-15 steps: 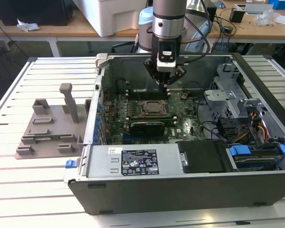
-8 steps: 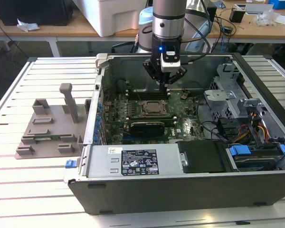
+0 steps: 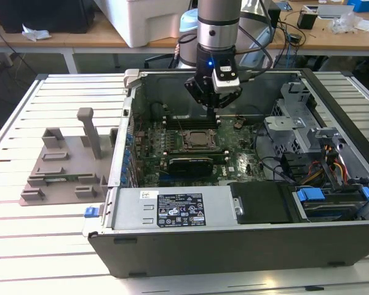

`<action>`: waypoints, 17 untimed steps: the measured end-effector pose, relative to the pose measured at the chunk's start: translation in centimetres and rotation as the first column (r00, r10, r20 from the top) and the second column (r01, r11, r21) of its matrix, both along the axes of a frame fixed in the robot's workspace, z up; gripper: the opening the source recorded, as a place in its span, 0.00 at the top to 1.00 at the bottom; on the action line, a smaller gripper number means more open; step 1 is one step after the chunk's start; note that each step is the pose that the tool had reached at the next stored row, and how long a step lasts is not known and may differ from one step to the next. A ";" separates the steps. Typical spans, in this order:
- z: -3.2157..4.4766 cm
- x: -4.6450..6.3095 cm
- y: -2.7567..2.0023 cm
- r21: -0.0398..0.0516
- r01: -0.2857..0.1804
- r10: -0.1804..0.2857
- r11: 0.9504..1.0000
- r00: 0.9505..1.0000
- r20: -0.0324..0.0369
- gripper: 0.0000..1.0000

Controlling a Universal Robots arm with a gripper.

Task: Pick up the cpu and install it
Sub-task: 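Install the first cpu locking lever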

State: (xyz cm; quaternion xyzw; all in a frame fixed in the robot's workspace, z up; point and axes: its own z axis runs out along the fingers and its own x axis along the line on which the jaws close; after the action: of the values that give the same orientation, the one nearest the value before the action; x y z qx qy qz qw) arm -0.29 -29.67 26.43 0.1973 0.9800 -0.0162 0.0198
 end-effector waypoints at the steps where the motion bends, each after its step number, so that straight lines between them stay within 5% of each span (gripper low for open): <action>1: 0.00 0.0 0.00 0.000 -0.010 0.010 1.000 1.000 0.000 0.89; 6: 0.00 0.0 0.00 0.000 -0.093 0.093 0.996 0.996 0.000 0.89; 13: 0.00 0.0 0.00 0.000 -0.198 0.198 0.980 0.980 0.000 0.89; 17: 0.00 0.0 0.00 0.000 -0.256 0.256 0.967 0.967 0.000 0.89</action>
State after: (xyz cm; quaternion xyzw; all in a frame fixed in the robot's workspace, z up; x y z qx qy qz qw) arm -0.30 -29.67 26.43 0.0691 0.9973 -0.0135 0.0217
